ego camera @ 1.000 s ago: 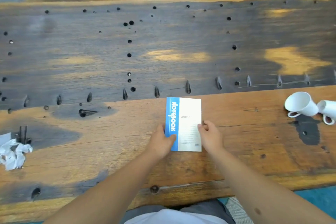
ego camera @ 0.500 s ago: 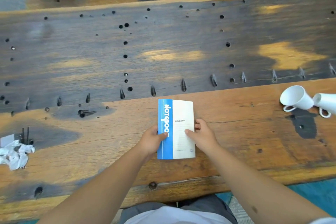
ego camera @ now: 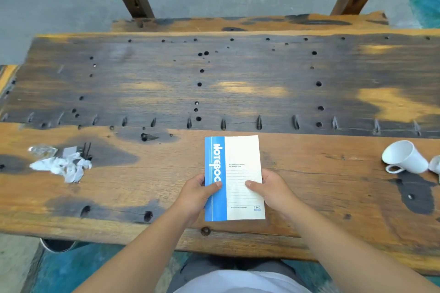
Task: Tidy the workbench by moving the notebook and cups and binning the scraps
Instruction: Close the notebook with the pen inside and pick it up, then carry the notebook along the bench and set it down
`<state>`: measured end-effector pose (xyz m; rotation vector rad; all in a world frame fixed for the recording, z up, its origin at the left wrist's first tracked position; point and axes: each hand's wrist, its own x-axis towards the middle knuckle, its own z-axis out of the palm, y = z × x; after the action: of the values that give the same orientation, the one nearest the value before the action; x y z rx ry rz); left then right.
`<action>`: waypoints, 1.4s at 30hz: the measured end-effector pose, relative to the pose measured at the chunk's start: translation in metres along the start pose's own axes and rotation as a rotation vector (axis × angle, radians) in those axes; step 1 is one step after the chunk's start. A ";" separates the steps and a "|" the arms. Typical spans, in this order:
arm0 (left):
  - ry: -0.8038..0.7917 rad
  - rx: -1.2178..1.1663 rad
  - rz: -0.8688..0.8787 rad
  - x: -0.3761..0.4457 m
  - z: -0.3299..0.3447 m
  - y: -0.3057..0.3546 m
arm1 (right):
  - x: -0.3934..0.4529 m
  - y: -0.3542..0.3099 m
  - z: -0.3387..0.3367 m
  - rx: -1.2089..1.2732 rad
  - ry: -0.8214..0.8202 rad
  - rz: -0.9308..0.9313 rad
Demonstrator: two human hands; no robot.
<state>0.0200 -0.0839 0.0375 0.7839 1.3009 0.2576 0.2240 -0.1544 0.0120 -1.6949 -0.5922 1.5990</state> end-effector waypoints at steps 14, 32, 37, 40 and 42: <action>-0.094 0.135 0.042 -0.027 -0.005 -0.005 | -0.063 0.007 0.014 0.102 0.083 -0.024; -0.719 0.715 -0.066 -0.059 0.109 -0.057 | -0.238 0.152 0.046 0.580 0.860 0.052; -0.858 0.917 -0.028 -0.093 0.172 -0.102 | -0.299 0.198 0.037 0.706 1.018 0.077; -0.940 1.014 -0.022 -0.115 0.214 -0.129 | -0.336 0.227 0.026 0.796 1.089 0.062; -0.977 1.070 -0.007 -0.133 0.243 -0.148 | -0.359 0.249 0.016 0.853 1.128 0.046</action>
<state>0.1703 -0.3590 0.0571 1.5288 0.4076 -0.8288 0.1279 -0.5783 0.0573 -1.5638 0.6146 0.5213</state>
